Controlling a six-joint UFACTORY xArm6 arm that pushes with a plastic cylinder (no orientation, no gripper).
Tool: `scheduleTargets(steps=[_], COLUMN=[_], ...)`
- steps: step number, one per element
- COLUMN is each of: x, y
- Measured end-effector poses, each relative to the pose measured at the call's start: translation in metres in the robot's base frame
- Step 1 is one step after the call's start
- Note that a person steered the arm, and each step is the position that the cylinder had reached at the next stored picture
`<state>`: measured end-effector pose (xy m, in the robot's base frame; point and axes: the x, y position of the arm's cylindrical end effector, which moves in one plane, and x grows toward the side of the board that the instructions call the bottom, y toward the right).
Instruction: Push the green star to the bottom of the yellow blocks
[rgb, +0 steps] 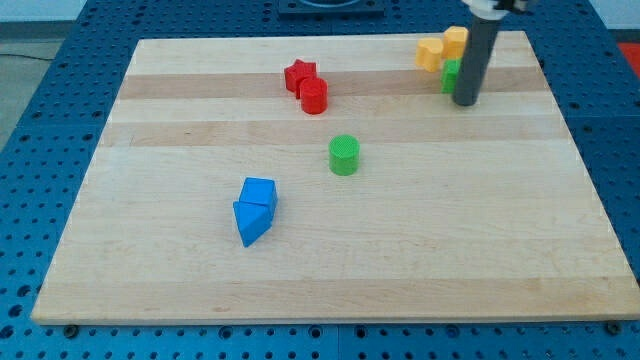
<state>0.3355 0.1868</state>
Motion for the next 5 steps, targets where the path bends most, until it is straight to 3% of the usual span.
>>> scheduleTargets(steps=[3,4,5], x=[-0.041,0.006,0.110], y=[0.006,0.020,0.009])
